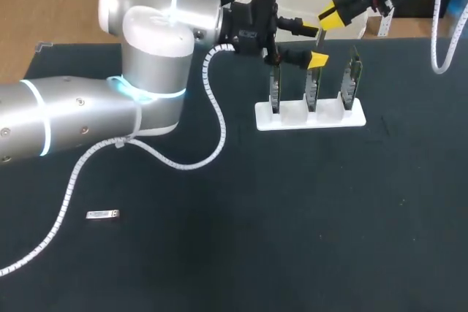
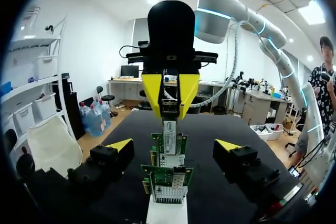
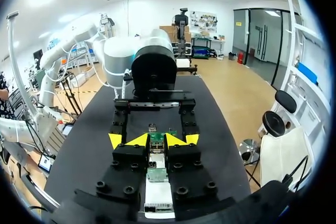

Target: Pick up the optical module with the left hand, and insert it into the network port with the right hand.

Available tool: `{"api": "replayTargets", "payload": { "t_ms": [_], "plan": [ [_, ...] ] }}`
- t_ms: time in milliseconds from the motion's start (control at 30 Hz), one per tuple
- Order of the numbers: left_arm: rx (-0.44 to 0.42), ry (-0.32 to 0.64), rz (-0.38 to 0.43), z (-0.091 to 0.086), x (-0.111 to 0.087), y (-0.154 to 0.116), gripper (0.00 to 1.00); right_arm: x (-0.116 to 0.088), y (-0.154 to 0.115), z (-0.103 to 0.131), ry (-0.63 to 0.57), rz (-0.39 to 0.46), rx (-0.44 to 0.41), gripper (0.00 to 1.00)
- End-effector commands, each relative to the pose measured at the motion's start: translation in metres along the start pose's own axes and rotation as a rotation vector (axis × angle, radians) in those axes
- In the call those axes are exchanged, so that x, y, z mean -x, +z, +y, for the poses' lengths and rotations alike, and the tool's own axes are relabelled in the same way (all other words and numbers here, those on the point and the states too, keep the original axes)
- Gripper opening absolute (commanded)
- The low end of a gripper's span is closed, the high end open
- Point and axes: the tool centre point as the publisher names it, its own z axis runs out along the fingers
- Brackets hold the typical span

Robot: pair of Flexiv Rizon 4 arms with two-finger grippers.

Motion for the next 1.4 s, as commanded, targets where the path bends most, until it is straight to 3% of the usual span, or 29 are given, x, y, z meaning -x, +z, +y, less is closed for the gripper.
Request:
{"api": "replayTargets", "payload": {
  "t_ms": [33,433,667,1400],
  "plan": [
    [0.015,0.009,0.061,-0.006,0.014,-0.004,1.00,0.000,0.000,0.002,-0.002,-0.003,-0.008,0.00],
    [0.033,0.015,0.164,-0.010,0.016,-0.014,1.00,0.001,0.002,-0.002,-0.004,-0.002,-0.022,0.00],
    [0.029,0.004,0.251,-0.009,0.004,-0.015,1.00,0.003,0.001,-0.003,-0.006,-0.002,-0.024,0.00],
    [0.040,-0.064,0.340,-0.011,-0.027,-0.019,1.00,0.002,0.001,-0.002,-0.009,0.001,-0.029,0.00]
  ]
}}
